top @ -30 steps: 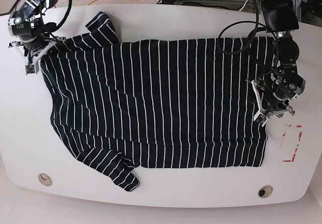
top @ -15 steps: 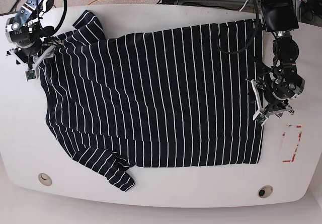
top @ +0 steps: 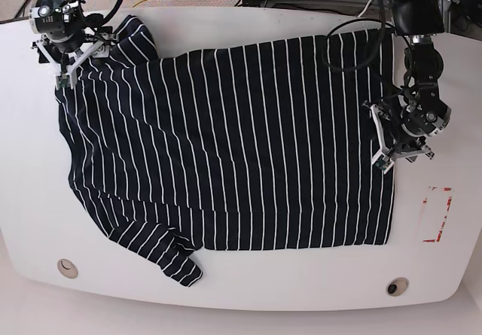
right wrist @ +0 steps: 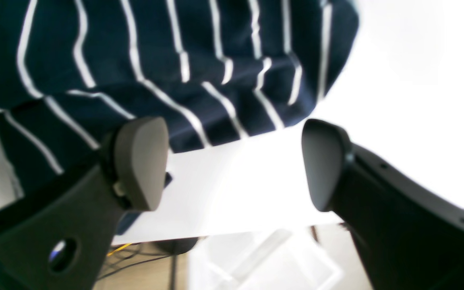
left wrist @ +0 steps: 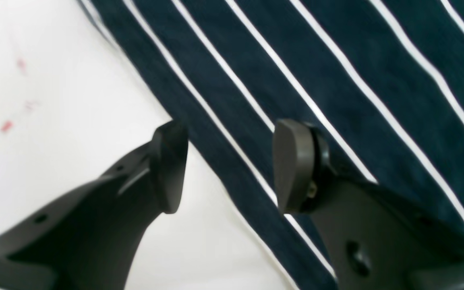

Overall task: Layout the t-shirt on the table in an organized manner, then fold the t-shirt properly
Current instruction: 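Grasp the shirt corners and drag them outward to smooth the body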

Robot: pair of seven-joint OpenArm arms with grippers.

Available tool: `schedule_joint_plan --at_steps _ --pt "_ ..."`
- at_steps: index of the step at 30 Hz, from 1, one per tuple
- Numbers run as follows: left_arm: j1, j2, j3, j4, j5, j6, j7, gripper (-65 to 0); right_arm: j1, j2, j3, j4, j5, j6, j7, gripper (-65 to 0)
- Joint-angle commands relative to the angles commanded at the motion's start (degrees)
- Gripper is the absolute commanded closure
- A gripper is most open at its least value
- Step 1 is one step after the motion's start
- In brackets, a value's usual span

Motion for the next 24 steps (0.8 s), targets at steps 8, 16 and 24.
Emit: schedule_joint_plan --at_steps 8,16,24 --pt "6.51 4.40 -0.09 4.04 0.00 0.00 -0.18 -31.2 0.70 -1.05 -0.35 0.00 0.09 0.00 0.00 -47.4" --pt "5.45 3.52 -1.41 -5.45 0.09 0.00 -3.78 -31.2 0.70 -0.79 0.00 -0.09 -0.18 0.00 0.00 -47.4" --pt "-0.79 -1.93 -2.11 -13.10 0.09 0.00 -6.42 -31.2 -1.14 -0.97 -0.09 -0.09 0.09 0.00 0.00 -47.4"
